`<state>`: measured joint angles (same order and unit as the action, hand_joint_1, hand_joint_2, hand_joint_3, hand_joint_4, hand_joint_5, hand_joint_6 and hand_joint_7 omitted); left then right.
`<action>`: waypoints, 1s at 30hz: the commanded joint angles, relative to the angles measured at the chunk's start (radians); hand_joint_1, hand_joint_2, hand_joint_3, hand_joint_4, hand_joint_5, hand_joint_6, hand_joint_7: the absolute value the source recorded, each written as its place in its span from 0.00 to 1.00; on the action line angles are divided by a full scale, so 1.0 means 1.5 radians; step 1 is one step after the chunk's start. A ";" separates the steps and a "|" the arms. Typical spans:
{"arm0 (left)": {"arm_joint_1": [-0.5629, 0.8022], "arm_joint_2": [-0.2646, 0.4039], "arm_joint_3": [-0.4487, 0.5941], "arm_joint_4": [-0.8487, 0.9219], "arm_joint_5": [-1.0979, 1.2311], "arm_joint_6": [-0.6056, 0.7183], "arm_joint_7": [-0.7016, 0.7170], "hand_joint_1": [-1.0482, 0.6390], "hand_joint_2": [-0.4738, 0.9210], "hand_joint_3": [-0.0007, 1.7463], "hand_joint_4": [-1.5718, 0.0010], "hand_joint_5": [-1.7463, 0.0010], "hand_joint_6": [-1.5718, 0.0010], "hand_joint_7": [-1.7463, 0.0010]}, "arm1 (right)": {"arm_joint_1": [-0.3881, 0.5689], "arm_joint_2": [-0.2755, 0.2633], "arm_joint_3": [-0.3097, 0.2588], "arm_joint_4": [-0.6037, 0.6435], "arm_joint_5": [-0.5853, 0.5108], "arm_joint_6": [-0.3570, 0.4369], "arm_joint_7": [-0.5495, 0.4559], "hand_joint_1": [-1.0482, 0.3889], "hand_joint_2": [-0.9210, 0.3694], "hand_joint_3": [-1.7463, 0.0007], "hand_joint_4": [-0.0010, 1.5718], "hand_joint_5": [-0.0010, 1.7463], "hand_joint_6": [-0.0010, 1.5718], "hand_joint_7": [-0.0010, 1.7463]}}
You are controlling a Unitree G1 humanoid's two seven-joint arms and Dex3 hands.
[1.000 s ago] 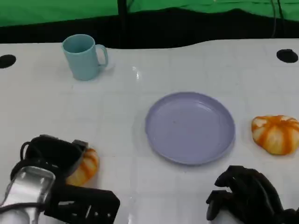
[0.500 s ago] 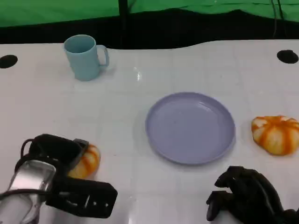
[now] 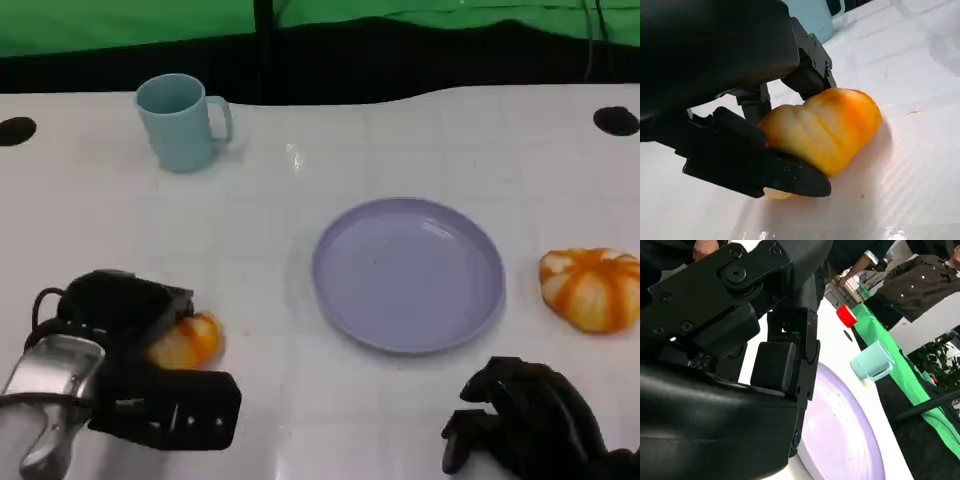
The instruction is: Grasp the bread from the table and place it into the plate.
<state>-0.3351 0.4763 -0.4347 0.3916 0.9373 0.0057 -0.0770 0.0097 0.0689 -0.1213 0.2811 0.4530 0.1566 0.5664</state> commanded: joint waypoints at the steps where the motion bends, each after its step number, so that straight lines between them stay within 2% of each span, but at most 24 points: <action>1: 0.023 -0.005 0.003 0.030 -0.023 -0.016 0.061 0.45 1.00 0.25 0.59 0.00 0.71 0.05 | 0.005 -0.006 -0.001 -0.005 0.004 -0.002 0.001 0.02 0.16 1.00 0.99 0.45 1.00 0.21; 3: 0.024 -0.010 0.010 0.038 -0.036 -0.021 0.093 0.45 1.00 0.24 0.59 0.00 0.73 0.04 | 0.006 -0.005 -0.001 -0.006 0.004 -0.001 -0.001 0.02 0.16 1.00 0.99 0.45 1.00 0.21; 8: 0.025 -0.013 0.015 0.049 -0.060 -0.040 0.140 0.46 0.99 0.23 0.58 0.00 0.70 0.05 | 0.008 -0.004 -0.001 -0.008 0.004 -0.002 -0.003 0.02 0.16 1.00 0.99 0.45 1.00 0.21; 12: 0.033 -0.032 0.048 0.041 -0.110 -0.092 0.215 0.47 0.99 0.25 0.55 0.00 0.67 0.07 | 0.008 -0.007 -0.002 -0.008 0.004 -0.001 -0.001 0.02 0.15 1.00 0.99 0.45 1.00 0.21; 15: 0.035 -0.037 0.058 0.032 -0.130 -0.104 0.223 0.47 0.98 0.26 0.54 0.00 0.66 0.07 | 0.008 -0.009 -0.002 -0.009 0.004 0.000 -0.001 0.02 0.15 1.00 0.99 0.45 1.00 0.21; 17: 0.041 -0.046 0.073 0.013 -0.153 -0.114 0.226 0.46 0.91 0.36 0.54 0.00 0.67 0.03 | 0.008 -0.010 -0.002 -0.009 0.004 0.002 0.000 0.02 0.15 1.00 0.99 0.46 1.00 0.22; 19: 0.044 -0.048 0.080 -0.006 -0.160 -0.120 0.226 0.47 0.88 0.39 0.53 0.00 0.67 0.03 | 0.006 -0.011 -0.002 -0.005 0.003 -0.001 0.003 0.02 0.15 1.00 0.99 0.46 1.00 0.22; 22: 0.043 -0.047 0.083 -0.023 -0.164 -0.122 0.218 0.47 0.86 0.40 0.53 0.00 0.66 0.04 | 0.003 -0.011 -0.002 0.000 0.004 -0.002 0.004 0.02 0.15 1.00 0.99 0.46 1.00 0.22; 24: 0.041 -0.047 0.085 -0.031 -0.168 -0.123 0.209 0.47 0.86 0.36 0.54 0.00 0.68 0.03 | 0.001 -0.011 -0.003 0.003 0.005 0.000 0.004 0.02 0.16 1.00 0.99 0.46 1.00 0.22; 28: 0.007 -0.060 0.084 -0.010 -0.181 -0.169 0.232 0.48 0.83 0.34 0.52 0.00 0.67 0.02 | -0.003 -0.009 -0.003 0.009 0.001 -0.004 0.000 0.02 0.16 1.00 0.98 0.46 1.00 0.22; 30: -0.007 -0.066 0.083 -0.001 -0.182 -0.177 0.230 0.48 0.82 0.34 0.51 0.00 0.63 0.07 | -0.004 -0.008 -0.003 0.010 0.001 -0.004 -0.002 0.02 0.16 1.00 0.98 0.46 1.00 0.22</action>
<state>-0.3028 0.3846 -0.3175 0.3753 0.6712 -0.2367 0.2513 0.0068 0.0642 -0.1210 0.2903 0.4523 0.1571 0.5679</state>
